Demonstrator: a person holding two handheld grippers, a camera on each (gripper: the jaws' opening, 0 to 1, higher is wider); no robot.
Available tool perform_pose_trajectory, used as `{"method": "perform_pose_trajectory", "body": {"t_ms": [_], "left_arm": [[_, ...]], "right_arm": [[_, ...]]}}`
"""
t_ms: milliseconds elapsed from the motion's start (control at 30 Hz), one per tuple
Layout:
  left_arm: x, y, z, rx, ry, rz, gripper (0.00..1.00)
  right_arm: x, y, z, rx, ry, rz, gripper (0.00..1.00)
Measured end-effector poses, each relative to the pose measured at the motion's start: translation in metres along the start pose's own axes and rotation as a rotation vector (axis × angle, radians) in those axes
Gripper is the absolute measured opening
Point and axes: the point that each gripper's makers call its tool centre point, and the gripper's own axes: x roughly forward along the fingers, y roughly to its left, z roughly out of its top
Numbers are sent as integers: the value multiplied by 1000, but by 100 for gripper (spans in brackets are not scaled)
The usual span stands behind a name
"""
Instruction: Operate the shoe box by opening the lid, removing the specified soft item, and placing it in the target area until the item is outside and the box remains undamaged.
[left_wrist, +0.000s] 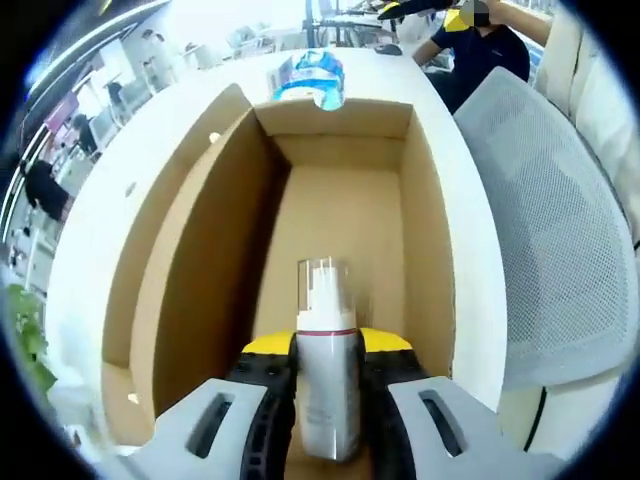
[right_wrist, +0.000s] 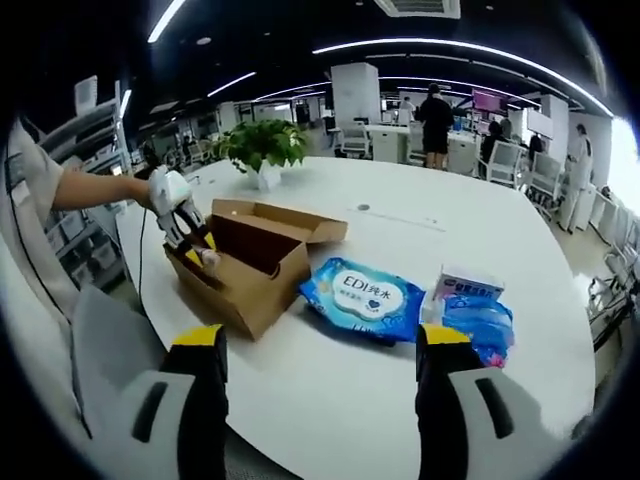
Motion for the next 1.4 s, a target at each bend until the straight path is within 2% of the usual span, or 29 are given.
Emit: {"method": "perform_pose_trajectory", "body": {"t_ms": [133,600,1033,1200,1400], "left_arm": [[-2,2,5,10,-14,15,21],[-12,-1,34,51,-80,76,21],[-9,0,60,61,-155,125,21],[-6,-2,70,69,-181,139,21],[-5,-4,80,76,-211,151,21]], "right_arm": [[7,7,3,0,1,18,68],[47,50,26,126,-57,132,57],[78,68,34,255,-45,179,40],[89,76,34,267,-19,188,39],[102,87,32,321,10,209,35]]}}
